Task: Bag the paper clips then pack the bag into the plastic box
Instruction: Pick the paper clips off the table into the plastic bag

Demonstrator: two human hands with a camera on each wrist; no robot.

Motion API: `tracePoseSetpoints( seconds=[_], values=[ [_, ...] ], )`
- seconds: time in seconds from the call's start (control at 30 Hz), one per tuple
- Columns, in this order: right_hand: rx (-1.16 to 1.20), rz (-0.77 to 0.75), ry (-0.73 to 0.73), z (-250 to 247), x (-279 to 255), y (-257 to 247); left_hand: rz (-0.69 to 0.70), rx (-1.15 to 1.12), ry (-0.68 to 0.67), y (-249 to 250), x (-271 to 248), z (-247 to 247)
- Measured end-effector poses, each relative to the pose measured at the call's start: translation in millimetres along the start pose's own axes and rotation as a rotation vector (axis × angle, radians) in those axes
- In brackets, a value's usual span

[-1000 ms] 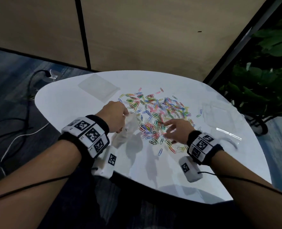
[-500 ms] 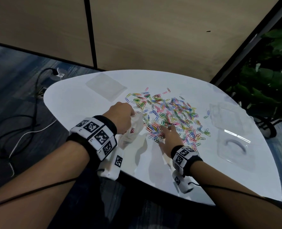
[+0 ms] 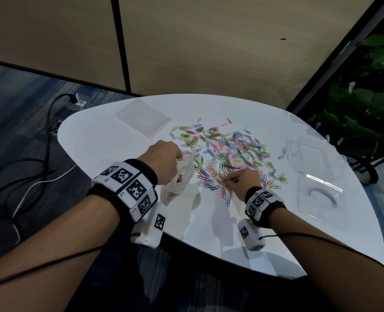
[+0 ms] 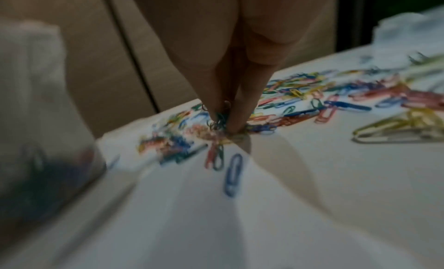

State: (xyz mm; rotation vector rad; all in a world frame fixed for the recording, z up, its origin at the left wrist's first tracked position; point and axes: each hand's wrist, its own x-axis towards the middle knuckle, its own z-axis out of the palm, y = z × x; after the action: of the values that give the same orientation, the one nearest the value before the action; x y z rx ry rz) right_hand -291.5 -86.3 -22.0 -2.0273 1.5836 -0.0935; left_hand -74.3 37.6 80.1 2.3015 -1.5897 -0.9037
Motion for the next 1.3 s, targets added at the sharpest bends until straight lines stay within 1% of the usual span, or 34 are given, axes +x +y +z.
tracePoseSetpoints(
  seconds=[0.07, 0.13, 0.17, 0.2, 0.27, 0.33, 0.37, 0.4, 0.43, 0.53, 0.6, 0.67, 0.77, 0.8, 0.83, 0.9, 0.93, 0.97, 1.0, 1.03, 1.13, 1.17, 1.2, 1.23, 1.3],
  values=[
    [0.209, 0.111, -0.037, -10.2, 1.4, 0.7, -0.004, -0.007, -0.006, 2.2, 0.4, 1.5],
    [0.613, 0.21, -0.116, -22.1, 0.7, -5.8, -0.004, -0.022, -0.008, 4.7, 1.3, 3.2],
    [0.824, 0.226, -0.158, -28.7, -1.2, -11.8, -0.005, -0.03, -0.01, 6.1, 1.9, 4.1],
    [0.984, 0.212, -0.206, -35.3, -4.5, -19.6, -0.006, -0.033, -0.013, 7.1, 2.5, 5.0],
    [1.141, 0.147, -0.335, -46.4, -14.7, -37.8, -0.002, -0.033, -0.013, 9.9, 3.0, 6.8],
    [1.16, 0.092, -0.475, -51.0, -27.2, -55.8, 0.004, -0.035, -0.007, 13.2, 3.2, 9.5],
    [1.132, 0.078, -0.52, -49.1, -32.4, -62.4, 0.005, -0.036, -0.001, 14.8, 3.4, 10.8],
    [1.095, 0.078, -0.535, -44.5, -37.0, -66.9, 0.006, -0.036, 0.006, 16.7, 3.7, 12.4],
    [1.065, 0.092, -0.52, -38.5, -41.0, -71.3, 0.007, -0.039, 0.011, 18.5, 3.9, 13.8],
    [1.027, 0.143, -0.392, -20.0, -47.7, -79.6, 0.017, -0.062, -0.003, 22.3, 5.9, 18.2],
    [1.031, 0.154, -0.384, -14.7, -49.7, -85.4, 0.026, -0.061, -0.013, 22.8, 6.6, 20.1],
    [0.941, 0.095, -0.439, -16.5, -49.8, -87.8, 0.026, -0.056, -0.008, 20.9, 7.0, 20.6],
    [0.737, -0.056, -0.568, -26.8, -52.0, -85.8, 0.018, -0.082, 0.003, 15.8, 7.4, 18.8],
    [0.713, -0.091, -0.575, -30.0, -51.9, -83.5, 0.017, -0.098, 0.003, 14.3, 7.3, 17.8],
    [0.726, -0.113, -0.557, -33.3, -50.8, -81.3, 0.017, -0.107, 0.004, 13.3, 7.0, 16.6],
    [0.801, -0.11, -0.461, -39.2, -46.2, -72.6, 0.026, -0.104, 0.011, 11.6, 6.2, 13.5],
    [0.811, -0.092, -0.402, -41.3, -42.9, -65.5, 0.029, -0.104, 0.015, 10.6, 5.5, 11.4],
    [0.765, -0.072, -0.343, -42.4, -38.4, -55.8, 0.024, -0.115, 0.02, 9.5, 4.8, 9.1],
    [0.653, -0.05, -0.303, -42.8, -34.0, -44.7, 0.011, -0.134, 0.028, 7.6, 4.4, 6.9],
    [0.483, -0.015, -0.295, -40.3, -29.5, -30.7, -0.004, -0.152, 0.039, 5.5, 4.9, 4.8],
    [-0.15, 0.15, -0.412, -26.6, -25.9, 4.7, -0.024, -0.18, 0.058, -1.1, 6.8, 0.6],
    [-0.305, 0.173, -0.415, -19.9, -27.5, 11.1, -0.024, -0.181, 0.057, -2.9, 7.2, -0.4],
    [-0.383, 0.176, -0.391, -12.4, -28.7, 14.4, -0.024, -0.178, 0.056, -5.0, 7.3, -1.2],
    [-0.383, 0.167, -0.351, -5.0, -29.3, 14.5, -0.028, -0.176, 0.056, -7.0, 7.3, -1.7],
    [-0.29, 0.11, -0.244, 9.2, -26.7, 9.4, -0.038, -0.164, 0.063, -9.4, 7.6, -3.0]
  ],
)
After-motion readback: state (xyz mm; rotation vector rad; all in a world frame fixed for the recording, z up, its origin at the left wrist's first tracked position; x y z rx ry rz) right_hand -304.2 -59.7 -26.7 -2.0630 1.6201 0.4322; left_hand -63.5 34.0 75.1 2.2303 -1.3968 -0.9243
